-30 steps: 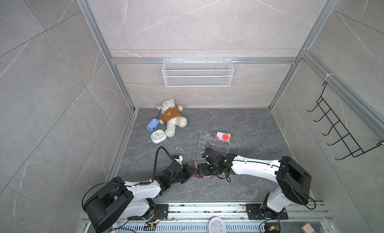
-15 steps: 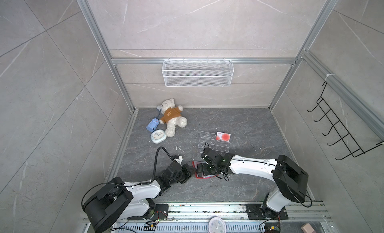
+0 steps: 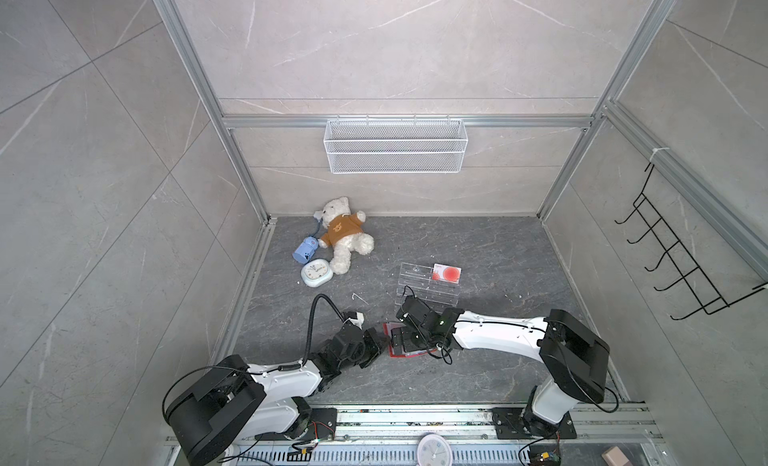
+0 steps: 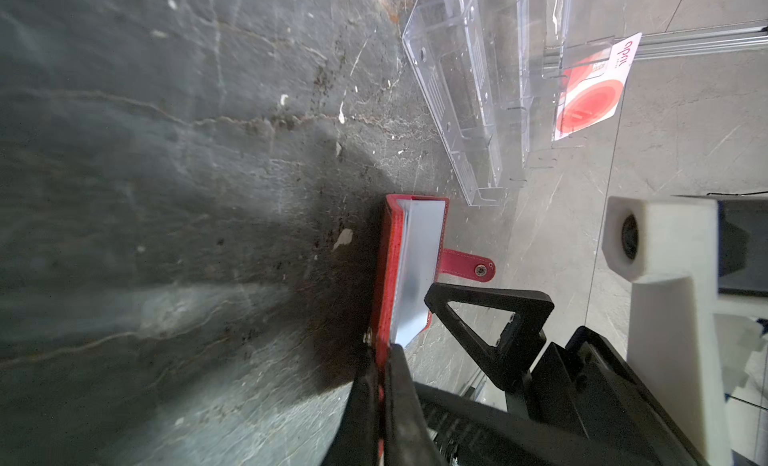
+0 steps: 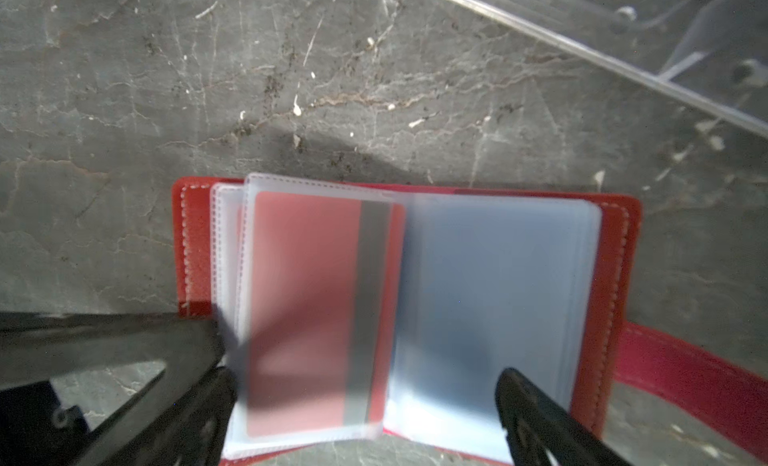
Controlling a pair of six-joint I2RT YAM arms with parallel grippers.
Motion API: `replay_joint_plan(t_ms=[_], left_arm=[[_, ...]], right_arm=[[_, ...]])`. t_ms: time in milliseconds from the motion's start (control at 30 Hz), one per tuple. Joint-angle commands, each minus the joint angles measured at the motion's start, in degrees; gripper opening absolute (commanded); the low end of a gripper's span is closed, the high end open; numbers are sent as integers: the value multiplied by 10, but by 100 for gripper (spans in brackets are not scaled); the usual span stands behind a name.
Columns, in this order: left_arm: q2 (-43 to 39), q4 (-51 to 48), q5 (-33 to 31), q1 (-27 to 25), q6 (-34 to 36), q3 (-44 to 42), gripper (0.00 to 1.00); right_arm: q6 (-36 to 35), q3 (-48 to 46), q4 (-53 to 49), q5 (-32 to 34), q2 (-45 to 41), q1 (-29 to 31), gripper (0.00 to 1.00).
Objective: Take the credit cards out of the card holder
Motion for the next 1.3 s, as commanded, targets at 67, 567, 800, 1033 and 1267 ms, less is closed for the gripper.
replay_joint_plan(t_ms=[67, 567, 800, 1033, 1267], left_arm=[[-12, 28, 7, -2, 18, 7, 0], [-14, 28, 10, -2, 22, 5, 0], [-15, 24, 10, -4, 23, 6, 0], [-15, 24, 10, -3, 24, 6, 0], [-18, 22, 7, -4, 26, 6, 0]], right_arm=[[6, 19, -54, 80, 14, 15, 100], [21, 9, -77, 136, -14, 21, 99], [20, -22, -16, 102, -63, 21, 100], [32, -31, 18, 56, -55, 22, 100], [34, -33, 27, 46, -38, 25, 99]])
